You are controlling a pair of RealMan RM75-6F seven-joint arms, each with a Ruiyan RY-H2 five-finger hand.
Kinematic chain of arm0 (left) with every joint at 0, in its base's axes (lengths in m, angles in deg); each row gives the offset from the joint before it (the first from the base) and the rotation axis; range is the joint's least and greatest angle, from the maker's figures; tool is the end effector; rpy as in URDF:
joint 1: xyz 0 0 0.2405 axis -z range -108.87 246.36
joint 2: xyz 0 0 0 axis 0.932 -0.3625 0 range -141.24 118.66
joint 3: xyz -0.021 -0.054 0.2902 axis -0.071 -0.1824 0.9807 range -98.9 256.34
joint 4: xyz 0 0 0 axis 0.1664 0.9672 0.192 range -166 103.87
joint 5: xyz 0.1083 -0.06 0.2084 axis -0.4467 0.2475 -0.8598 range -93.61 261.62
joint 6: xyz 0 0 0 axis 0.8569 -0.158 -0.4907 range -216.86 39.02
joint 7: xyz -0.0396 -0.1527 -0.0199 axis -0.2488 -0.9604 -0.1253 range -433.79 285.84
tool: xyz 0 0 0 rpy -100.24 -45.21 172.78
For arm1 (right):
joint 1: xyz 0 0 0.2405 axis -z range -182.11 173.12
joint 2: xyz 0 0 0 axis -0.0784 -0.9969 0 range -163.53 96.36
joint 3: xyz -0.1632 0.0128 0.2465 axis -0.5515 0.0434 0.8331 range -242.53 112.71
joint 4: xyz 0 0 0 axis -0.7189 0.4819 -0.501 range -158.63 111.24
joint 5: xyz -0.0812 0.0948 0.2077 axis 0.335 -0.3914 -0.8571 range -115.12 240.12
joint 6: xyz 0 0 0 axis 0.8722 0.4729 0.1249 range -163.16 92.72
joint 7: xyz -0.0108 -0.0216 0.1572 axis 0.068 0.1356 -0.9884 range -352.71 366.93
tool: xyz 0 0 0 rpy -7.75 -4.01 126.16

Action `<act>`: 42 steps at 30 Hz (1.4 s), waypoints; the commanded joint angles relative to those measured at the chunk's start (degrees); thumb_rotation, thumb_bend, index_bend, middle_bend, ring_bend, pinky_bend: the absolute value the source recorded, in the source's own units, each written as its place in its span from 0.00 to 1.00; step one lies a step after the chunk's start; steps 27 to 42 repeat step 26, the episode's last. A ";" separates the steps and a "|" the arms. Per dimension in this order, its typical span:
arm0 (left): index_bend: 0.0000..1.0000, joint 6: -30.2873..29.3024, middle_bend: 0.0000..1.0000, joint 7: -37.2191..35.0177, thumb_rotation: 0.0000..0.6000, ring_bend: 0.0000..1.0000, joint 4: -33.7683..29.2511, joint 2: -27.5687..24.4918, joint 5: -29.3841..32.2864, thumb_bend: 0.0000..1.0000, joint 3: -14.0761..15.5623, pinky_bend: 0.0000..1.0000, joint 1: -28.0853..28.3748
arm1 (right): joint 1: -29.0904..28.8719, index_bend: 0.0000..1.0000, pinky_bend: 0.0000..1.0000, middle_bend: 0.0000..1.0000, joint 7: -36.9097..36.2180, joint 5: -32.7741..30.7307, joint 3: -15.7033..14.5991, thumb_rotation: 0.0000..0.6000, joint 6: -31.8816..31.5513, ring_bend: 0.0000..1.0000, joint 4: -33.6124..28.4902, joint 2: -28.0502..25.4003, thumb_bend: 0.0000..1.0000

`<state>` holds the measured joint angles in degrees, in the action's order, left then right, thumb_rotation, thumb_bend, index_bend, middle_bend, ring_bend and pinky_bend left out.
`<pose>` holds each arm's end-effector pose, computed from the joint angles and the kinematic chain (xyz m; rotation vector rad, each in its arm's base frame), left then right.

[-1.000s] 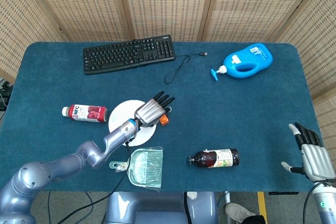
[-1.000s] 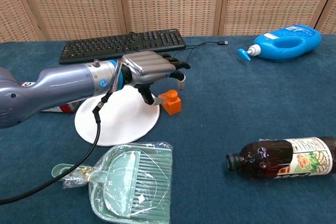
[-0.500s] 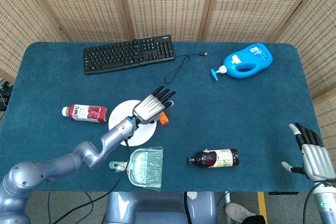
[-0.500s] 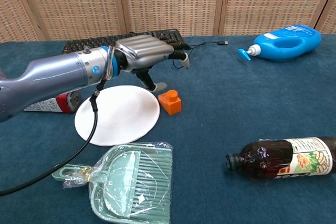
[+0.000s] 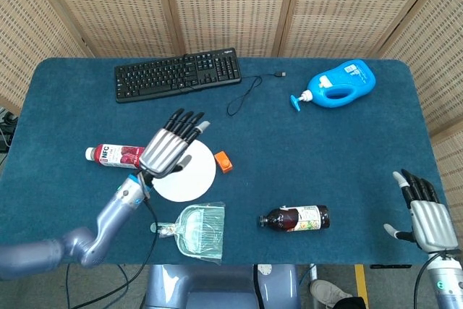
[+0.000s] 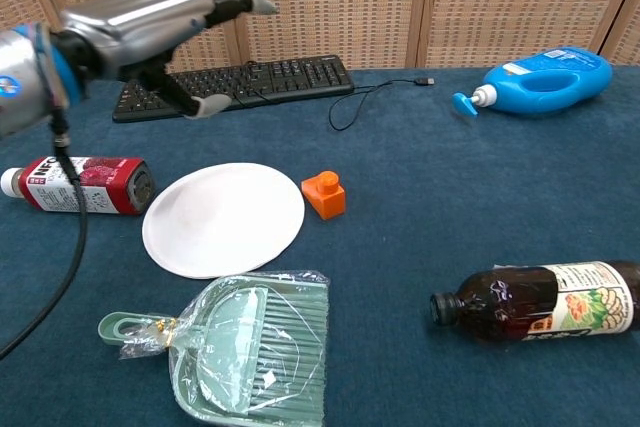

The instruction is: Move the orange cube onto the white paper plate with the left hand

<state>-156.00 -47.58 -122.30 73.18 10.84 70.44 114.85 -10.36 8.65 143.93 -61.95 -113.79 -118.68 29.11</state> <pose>-0.1161 0.3842 -0.0080 -1.8815 -0.5506 -1.0973 -0.3654 -0.2066 0.1390 1.3936 -1.0073 0.8121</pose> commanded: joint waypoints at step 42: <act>0.00 -26.76 0.00 4.21 1.00 0.00 -16.85 -14.71 -7.37 0.35 18.45 0.00 -32.91 | 1.84 0.00 0.01 0.00 5.56 7.66 -1.69 1.00 -6.78 0.00 -0.60 2.59 0.00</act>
